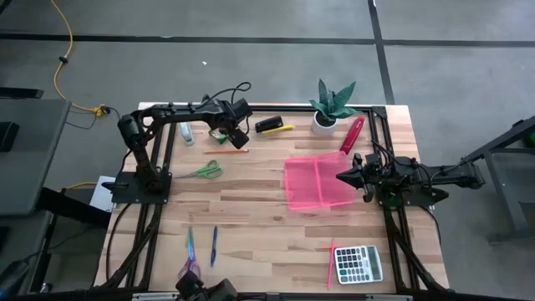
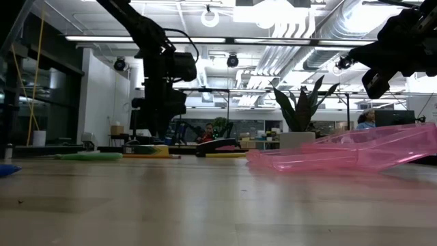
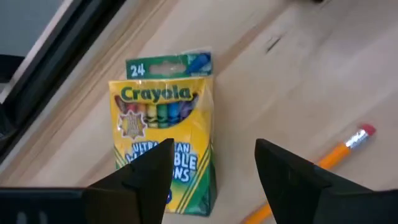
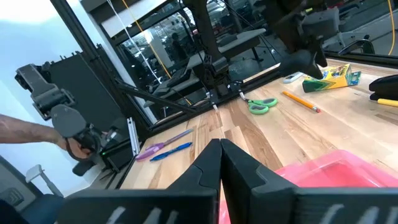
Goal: Pack school essentials
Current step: Put the orange crayon box into the pink supply box
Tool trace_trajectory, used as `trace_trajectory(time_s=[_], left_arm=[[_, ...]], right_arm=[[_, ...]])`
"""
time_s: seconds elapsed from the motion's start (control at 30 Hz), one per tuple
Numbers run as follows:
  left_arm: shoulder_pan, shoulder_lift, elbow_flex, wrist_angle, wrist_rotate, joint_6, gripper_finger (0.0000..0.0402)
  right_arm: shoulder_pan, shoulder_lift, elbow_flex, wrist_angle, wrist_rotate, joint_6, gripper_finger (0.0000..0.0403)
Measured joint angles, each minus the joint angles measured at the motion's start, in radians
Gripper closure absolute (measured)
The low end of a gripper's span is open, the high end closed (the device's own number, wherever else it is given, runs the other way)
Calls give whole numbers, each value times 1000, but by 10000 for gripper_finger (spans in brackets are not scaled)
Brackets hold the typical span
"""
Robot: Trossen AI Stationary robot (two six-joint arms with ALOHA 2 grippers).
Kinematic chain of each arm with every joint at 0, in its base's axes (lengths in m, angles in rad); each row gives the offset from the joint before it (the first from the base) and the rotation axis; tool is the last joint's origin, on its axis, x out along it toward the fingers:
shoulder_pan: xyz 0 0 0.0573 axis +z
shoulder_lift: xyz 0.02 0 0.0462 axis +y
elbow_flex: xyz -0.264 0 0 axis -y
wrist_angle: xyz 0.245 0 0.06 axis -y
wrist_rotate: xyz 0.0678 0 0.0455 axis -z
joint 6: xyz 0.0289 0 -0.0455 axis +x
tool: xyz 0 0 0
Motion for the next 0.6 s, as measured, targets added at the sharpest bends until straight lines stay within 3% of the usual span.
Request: trace_trajectory(time_s=[0.37, 0.6], left_arm=[[1, 85, -7, 46, -31, 4, 194], [1, 123, -4, 49, -81, 11, 251]], right_arm=[[0, 0, 0, 0, 0, 0, 402], [0, 0, 0, 0, 0, 0, 402]])
